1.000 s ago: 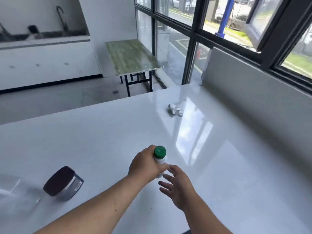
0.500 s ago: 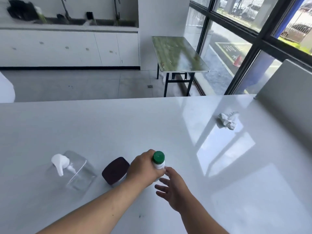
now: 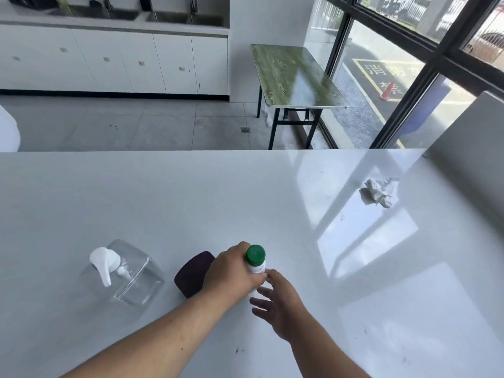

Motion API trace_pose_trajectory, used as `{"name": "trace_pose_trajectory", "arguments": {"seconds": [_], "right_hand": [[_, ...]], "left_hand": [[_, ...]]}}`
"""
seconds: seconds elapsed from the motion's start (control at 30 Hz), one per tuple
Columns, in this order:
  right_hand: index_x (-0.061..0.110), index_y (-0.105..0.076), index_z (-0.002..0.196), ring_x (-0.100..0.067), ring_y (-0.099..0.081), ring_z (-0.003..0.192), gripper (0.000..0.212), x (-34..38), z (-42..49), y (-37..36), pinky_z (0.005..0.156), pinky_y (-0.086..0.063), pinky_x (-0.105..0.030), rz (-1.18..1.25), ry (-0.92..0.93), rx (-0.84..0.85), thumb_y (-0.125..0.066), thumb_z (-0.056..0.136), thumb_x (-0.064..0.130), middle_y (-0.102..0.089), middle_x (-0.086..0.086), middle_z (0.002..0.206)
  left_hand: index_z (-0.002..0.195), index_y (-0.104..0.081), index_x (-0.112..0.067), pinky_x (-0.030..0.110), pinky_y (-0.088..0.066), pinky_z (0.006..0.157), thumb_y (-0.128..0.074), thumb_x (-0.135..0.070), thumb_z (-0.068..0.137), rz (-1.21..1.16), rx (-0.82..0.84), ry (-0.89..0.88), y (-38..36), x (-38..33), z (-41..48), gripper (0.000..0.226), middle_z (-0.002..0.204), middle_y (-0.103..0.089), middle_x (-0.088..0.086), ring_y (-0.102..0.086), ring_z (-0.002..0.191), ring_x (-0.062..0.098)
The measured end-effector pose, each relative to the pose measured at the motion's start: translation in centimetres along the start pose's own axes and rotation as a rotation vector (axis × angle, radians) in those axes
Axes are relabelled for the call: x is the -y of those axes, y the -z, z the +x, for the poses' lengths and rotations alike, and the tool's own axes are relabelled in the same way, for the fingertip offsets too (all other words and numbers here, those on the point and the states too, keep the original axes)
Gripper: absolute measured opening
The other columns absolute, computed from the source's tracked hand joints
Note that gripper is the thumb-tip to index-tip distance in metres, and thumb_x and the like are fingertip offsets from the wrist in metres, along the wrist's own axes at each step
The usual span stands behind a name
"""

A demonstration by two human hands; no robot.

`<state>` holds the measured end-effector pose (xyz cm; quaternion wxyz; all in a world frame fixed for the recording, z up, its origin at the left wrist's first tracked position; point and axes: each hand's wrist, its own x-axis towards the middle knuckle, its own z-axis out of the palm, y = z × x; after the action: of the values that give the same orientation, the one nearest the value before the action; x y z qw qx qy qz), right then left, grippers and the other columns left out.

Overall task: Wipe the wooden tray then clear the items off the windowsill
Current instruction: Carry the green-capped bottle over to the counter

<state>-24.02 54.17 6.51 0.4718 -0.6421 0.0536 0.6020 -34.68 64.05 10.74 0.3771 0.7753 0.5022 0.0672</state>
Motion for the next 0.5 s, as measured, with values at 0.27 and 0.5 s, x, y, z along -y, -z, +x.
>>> {"name": "trace_pose_trajectory", "arguments": {"seconds": [0.27, 0.5], "right_hand": [[0.028, -0.073, 0.120, -0.034, -0.070, 0.110, 0.037, 0.0, -0.7, 0.5, 0.093, -0.059, -0.045, -0.054, 0.034, 0.032, -0.063, 0.089, 0.045, -0.062, -0.005, 0.132], [0.027, -0.049, 0.150, -0.018, -0.051, 0.136, 0.066, 2.7, -5.9, 6.7, 0.106, -0.047, -0.037, -0.781, 0.554, -0.358, -0.055, 0.092, 0.057, -0.054, 0.004, 0.152]], "left_hand": [[0.130, -0.052, -0.041, 0.033, -0.052, 0.096, -0.079, -0.075, 0.062, -0.033, 0.067, -0.041, 0.9, -0.5, -0.4, 0.081, 0.120, -0.061, -0.022, -0.060, 0.113, 0.007], [0.139, -0.055, -0.036, 0.036, -0.045, 0.105, -0.067, -0.071, 0.078, 0.306, 0.020, -0.296, 2.2, -6.5, -1.5, 0.071, 0.141, -0.058, -0.019, -0.043, 0.138, 0.012]]}}
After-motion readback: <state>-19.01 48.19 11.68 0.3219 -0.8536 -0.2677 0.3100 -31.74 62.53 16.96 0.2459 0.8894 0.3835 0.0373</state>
